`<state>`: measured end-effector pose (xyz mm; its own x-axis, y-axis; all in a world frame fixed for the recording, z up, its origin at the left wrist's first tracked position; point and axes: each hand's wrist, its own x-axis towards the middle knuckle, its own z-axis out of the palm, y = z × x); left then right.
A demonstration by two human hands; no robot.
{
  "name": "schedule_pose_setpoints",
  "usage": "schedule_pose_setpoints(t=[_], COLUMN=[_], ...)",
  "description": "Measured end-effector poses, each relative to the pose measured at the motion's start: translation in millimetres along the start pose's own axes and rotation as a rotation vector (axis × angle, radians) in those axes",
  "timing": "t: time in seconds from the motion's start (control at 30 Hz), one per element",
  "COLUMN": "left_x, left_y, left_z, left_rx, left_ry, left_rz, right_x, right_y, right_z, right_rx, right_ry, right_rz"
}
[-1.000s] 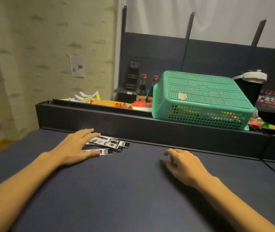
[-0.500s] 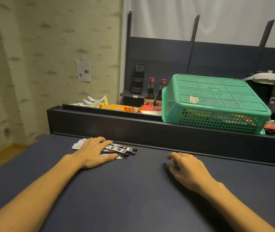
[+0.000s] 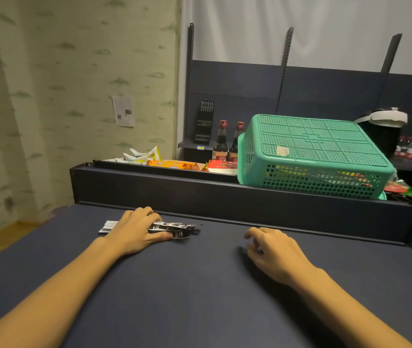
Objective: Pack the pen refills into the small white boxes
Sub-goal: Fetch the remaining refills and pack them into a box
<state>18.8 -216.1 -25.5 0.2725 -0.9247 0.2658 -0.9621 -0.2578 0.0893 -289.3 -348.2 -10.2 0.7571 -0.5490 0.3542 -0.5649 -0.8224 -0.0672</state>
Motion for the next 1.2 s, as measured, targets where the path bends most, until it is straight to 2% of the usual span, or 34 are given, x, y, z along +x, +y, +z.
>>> schedule_pose_setpoints(t=[0.17, 0.5, 0.7, 0.83, 0.97, 1.03, 1.1, 1.2], left_x=[-4.3, -7.1, -13.5, -14.2, -15.7, -19.6, -20.5, -18.8], left_y=[8.0, 29.6, 44.8, 49.0, 47.3, 47.2, 47.0, 48.5], left_z=[1.8, -3.5, 0.3, 0.5, -2.5, -5.8, -10.2, -22.1], left_rx=[0.129, 0.372, 0.606, 0.574, 0.476, 0.402, 0.447, 0.489], left_ry=[0.062, -0.010, 0.003, -0.010, 0.055, 0.193, 0.234, 0.312], left_rz=[0.048, -0.030, 0.000, -0.066, -0.072, 0.016, 0.091, 0.090], right_x=[-2.6, -11.5, -13.4, -14.9, -17.8, -19.0, -20.2, -21.9], right_y=[-0.6, -1.5, -3.1, -3.9, -0.1, 3.4, 6.8, 12.0], right_z=[-0.7, 0.1, -0.8, -3.9, -9.2, -13.1, -17.5, -23.7], right_rx=[-0.009, -0.003, 0.001, -0.006, -0.017, -0.022, -0.024, -0.031], right_ry=[0.003, -0.005, 0.002, 0.010, 0.025, 0.033, 0.039, 0.040], right_rz=[-0.001, -0.004, -0.007, -0.016, -0.023, -0.024, -0.024, -0.015])
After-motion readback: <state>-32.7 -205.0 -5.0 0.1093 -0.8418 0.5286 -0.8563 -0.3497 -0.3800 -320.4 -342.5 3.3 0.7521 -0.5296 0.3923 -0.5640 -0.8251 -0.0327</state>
